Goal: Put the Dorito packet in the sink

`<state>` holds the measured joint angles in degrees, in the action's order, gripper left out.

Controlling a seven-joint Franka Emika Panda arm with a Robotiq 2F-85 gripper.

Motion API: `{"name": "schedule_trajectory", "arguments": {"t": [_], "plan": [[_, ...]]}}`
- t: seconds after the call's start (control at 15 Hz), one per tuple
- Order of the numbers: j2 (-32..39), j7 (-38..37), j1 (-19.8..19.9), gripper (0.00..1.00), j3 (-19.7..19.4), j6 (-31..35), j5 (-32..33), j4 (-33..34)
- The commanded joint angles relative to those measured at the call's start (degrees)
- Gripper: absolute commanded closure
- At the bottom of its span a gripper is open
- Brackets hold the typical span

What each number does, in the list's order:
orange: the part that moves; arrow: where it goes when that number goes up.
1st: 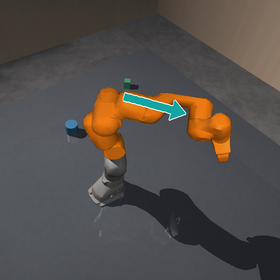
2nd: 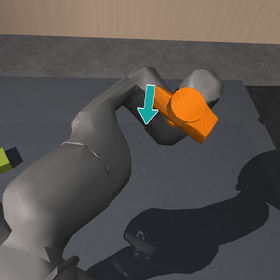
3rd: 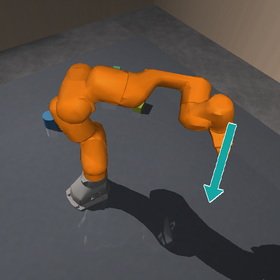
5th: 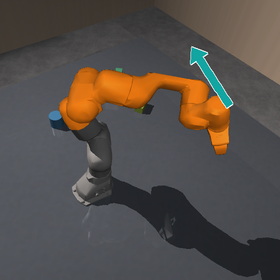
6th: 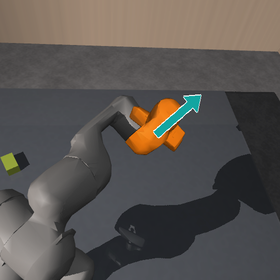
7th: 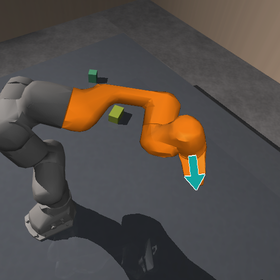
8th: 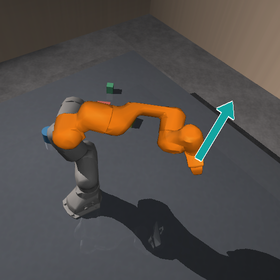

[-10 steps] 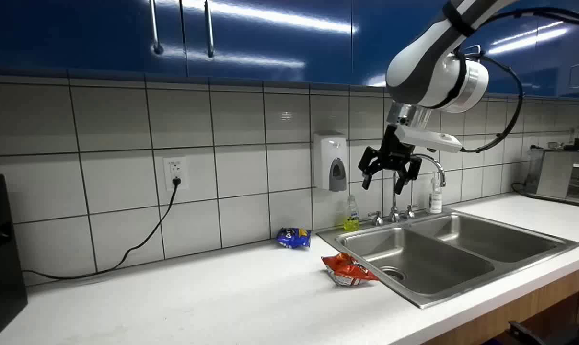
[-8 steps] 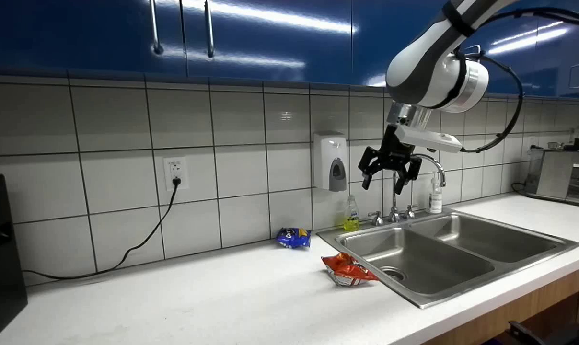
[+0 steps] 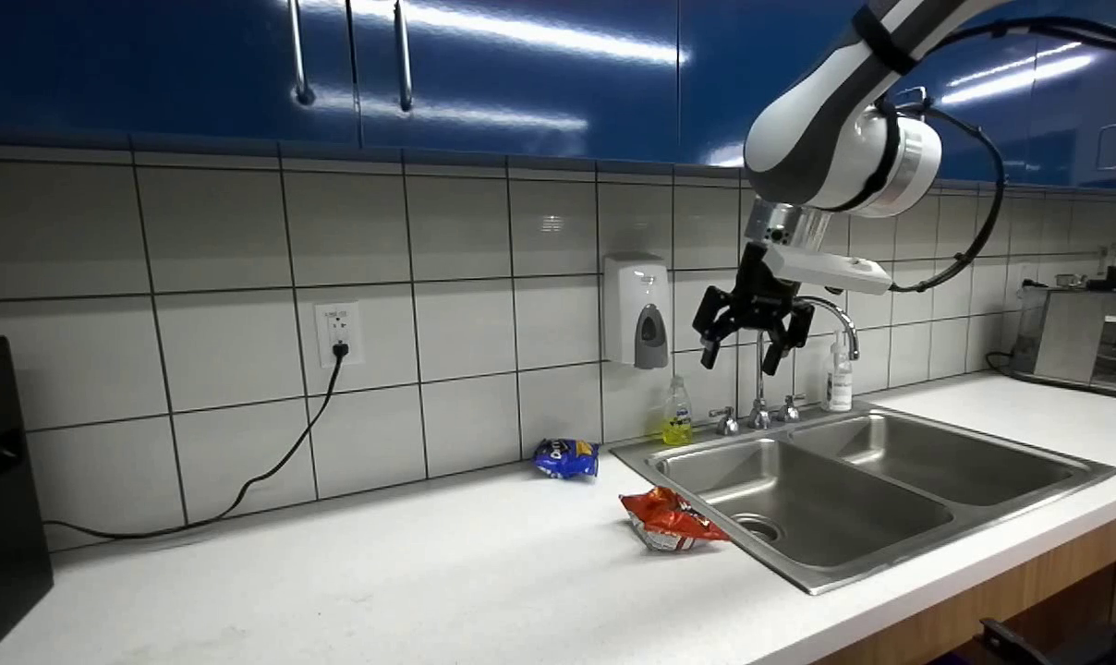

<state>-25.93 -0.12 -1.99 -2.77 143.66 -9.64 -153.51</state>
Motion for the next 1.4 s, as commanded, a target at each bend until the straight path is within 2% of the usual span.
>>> {"name": "schedule_trajectory", "arguments": {"t": [0.0, 0.2, 0.47, 0.93, 1.33], "plan": [[1.3, -1.22, 2.38, 0.0, 2.31, -2.67, 5.97, 0.75], [2.29, -2.29, 2.83, 0.0, 3.14, -5.14, 9.33, 1.01], [4.53, -2.26, 1.64, 0.0, 3.16, -6.73, 8.5, 1.01], [11.22, -0.67, -0.5, 0.0, 2.53, -3.9, 4.03, 1.66], [18.2, 0.04, -1.08, 0.0, 2.75, -0.59, 1.32, 4.85]]}}
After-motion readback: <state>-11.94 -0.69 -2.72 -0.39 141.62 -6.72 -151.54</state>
